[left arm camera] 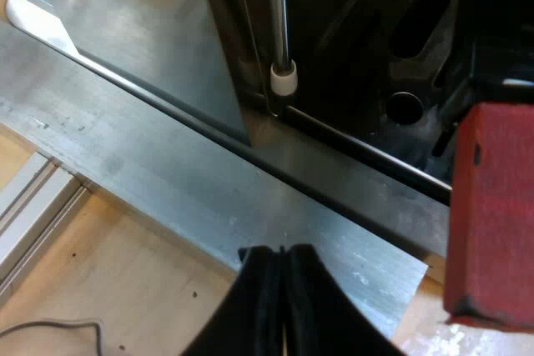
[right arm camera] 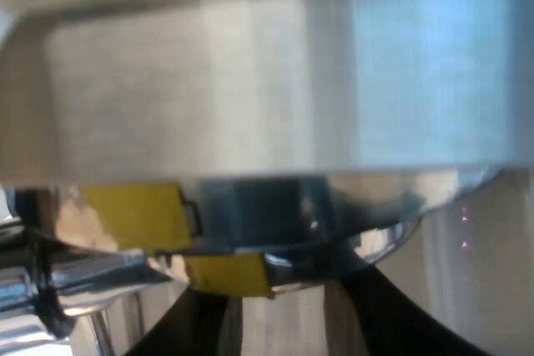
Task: Put the handle in the coffee machine
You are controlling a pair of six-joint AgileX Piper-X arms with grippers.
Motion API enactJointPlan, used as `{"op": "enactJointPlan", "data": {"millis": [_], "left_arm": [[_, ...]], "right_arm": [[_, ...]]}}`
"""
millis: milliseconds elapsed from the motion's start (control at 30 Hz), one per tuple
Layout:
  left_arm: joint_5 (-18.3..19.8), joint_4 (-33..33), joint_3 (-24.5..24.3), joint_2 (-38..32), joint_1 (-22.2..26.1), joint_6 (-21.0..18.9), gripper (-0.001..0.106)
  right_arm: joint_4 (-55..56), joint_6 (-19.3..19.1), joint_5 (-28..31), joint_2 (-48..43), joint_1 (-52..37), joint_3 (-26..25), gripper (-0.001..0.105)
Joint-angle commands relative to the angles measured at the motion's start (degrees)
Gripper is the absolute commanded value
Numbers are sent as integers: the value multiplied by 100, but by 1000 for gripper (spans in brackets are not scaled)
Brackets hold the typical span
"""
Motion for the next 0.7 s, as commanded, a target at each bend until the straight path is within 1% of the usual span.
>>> {"op": "enactJointPlan", "data": {"millis": [33,133,167,333,433,667,700], "left_arm": [[131,246,-36,-63,-27,44,1],[220,455,-36,-63,-27,94,1],[308,669,-36,-84,-27,220,1],[344,1047,-36,-189,-27,328,1],[439,1240,-36,-285,-27,520,1],[468,1461,-36,-408,-27,520,1],[492,1695,-19,-407,-27,602,1]], "right_arm": [[-724,-27,45,-209,-35,-140,27],[-724,-27,45,-209,-35,-140,27],[-724,-27,45,-209,-35,-140,27],[-724,-27,45,-209,-35,-140,27],[-724,-27,45,-209,-35,-140,27],[-724,-27,45,-209,-35,-140,27],[-724,-27,45,-209,-35,-140,27]]}}
